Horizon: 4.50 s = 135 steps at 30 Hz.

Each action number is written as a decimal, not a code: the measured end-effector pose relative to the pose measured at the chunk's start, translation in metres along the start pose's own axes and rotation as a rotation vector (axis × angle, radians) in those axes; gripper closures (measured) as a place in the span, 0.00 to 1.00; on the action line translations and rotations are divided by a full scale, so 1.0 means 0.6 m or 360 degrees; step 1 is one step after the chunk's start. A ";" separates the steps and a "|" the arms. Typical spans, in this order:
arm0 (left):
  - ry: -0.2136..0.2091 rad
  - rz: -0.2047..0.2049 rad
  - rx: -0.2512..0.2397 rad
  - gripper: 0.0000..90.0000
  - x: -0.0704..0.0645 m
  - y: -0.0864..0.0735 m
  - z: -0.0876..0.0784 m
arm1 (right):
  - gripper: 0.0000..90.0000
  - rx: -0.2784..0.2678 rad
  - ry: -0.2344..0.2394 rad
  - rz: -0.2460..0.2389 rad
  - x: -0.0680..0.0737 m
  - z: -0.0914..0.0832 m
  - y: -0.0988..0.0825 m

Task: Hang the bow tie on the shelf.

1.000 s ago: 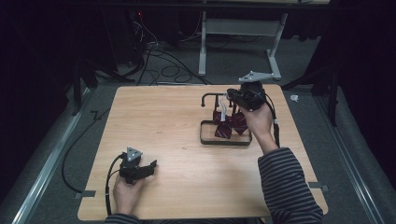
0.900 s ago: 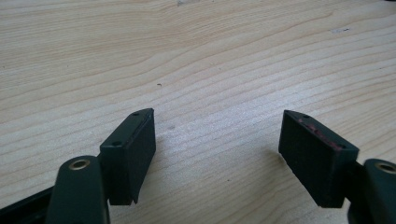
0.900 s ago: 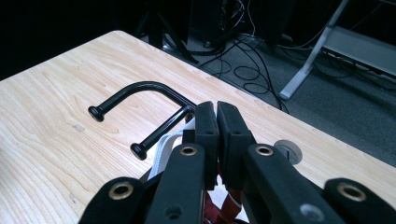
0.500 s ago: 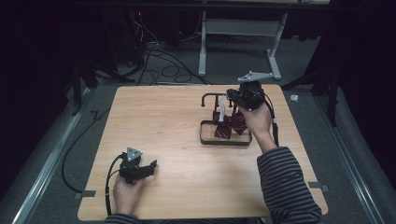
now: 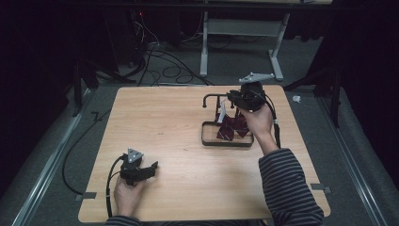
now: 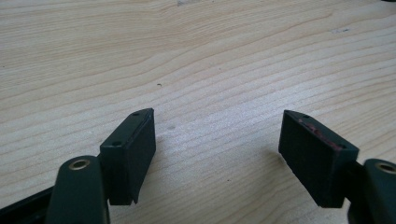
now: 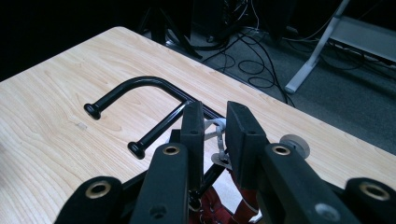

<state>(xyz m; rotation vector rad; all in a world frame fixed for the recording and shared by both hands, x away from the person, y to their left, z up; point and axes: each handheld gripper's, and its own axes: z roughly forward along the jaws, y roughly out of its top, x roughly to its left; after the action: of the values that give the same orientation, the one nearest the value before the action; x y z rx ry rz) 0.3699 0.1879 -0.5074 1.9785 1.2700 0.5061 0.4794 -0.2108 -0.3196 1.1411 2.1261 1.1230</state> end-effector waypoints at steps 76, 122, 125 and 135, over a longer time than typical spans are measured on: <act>0.0019 0.0021 0.0008 0.31 -0.003 0.000 0.001 | 0.84 -0.0203 -0.0061 0.0141 -0.035 -0.155 -0.140; 0.0022 0.0025 0.0008 0.31 -0.003 0.000 0.001 | 0.81 -0.0227 -0.0023 0.0233 -0.025 -0.201 -0.222; 0.0023 0.0027 0.0009 0.31 -0.004 0.000 0.001 | 0.81 -0.0222 -0.0021 0.0248 -0.025 -0.201 -0.229; 0.0026 0.0028 0.0009 0.31 -0.004 0.000 0.001 | 0.81 -0.0217 -0.0002 0.0270 -0.019 -0.199 -0.248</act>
<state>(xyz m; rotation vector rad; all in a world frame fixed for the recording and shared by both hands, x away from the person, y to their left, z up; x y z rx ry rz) 0.3694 0.1853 -0.5075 1.9959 1.2663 0.5290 0.3335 -0.3202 -0.3775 1.2758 1.9475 1.3204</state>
